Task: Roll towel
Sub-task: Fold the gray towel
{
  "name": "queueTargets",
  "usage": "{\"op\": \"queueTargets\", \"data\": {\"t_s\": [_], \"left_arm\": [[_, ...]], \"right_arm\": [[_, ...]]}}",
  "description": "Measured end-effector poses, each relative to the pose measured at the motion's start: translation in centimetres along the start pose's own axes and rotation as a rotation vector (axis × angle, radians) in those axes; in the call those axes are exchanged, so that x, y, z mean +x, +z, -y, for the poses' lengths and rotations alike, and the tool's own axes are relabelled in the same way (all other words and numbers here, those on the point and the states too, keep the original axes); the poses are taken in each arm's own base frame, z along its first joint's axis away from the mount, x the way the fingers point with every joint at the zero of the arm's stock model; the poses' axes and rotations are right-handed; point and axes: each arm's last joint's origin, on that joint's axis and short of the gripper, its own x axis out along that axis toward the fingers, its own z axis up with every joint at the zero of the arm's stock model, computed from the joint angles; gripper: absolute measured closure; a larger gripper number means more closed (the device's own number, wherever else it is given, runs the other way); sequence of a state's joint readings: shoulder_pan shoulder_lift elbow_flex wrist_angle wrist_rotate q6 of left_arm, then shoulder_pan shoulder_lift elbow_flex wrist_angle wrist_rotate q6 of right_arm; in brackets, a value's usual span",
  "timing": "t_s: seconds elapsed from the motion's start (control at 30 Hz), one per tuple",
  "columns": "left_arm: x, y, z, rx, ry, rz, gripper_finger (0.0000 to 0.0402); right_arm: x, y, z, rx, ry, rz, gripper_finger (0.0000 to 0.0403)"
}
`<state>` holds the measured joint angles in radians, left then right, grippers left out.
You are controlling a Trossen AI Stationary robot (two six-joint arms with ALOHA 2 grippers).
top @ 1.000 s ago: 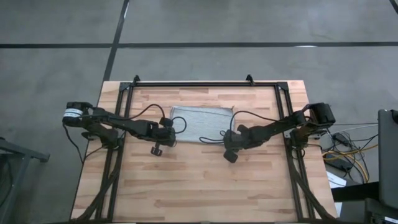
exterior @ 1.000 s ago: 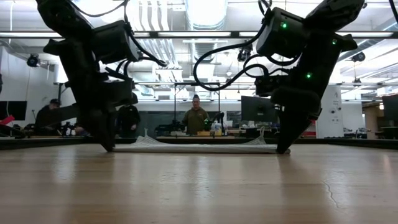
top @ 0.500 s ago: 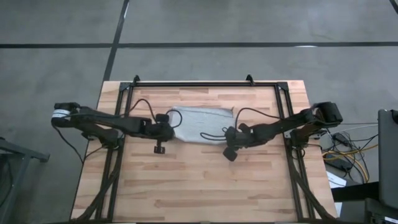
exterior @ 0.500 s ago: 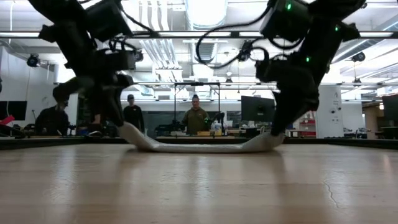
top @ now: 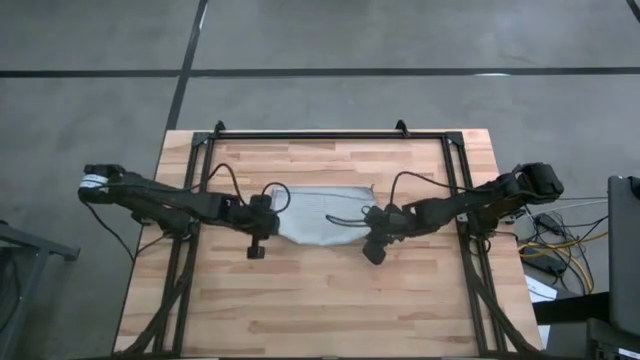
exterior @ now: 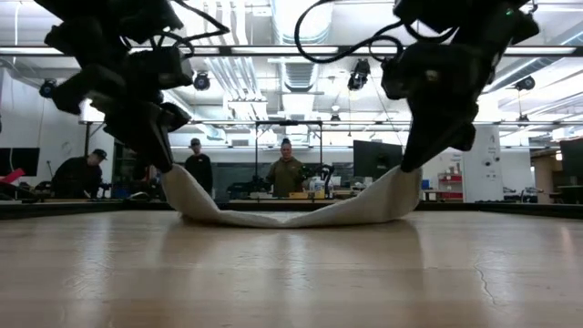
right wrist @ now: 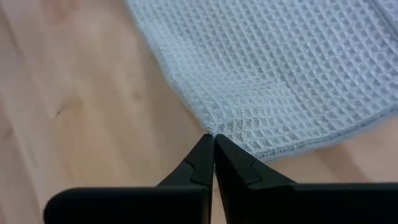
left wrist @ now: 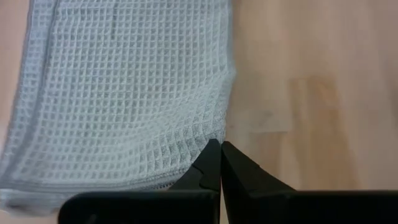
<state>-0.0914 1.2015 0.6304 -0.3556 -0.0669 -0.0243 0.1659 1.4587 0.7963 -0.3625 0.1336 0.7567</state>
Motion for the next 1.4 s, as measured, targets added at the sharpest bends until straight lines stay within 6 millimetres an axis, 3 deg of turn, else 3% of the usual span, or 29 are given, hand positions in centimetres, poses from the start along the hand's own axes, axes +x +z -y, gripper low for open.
{"op": "queueTargets", "data": {"t_s": [0.23,0.43,1.4], "left_arm": [[-0.2,0.5,1.7,-0.135,-0.088,0.051,0.0401],[-0.3,1.0,1.6,-0.212,0.028,0.127,0.0401],[-0.5,0.4,0.4,-0.339,0.332,0.135,0.0401]], "right_arm": [[-0.1,-1.3,-1.4,0.02,0.018,-0.008,0.0395],[-0.3,-1.7,-1.7,0.027,-0.011,0.038,0.0395],[-0.8,0.8,0.6,0.15,-0.163,0.222,0.0395]]}}
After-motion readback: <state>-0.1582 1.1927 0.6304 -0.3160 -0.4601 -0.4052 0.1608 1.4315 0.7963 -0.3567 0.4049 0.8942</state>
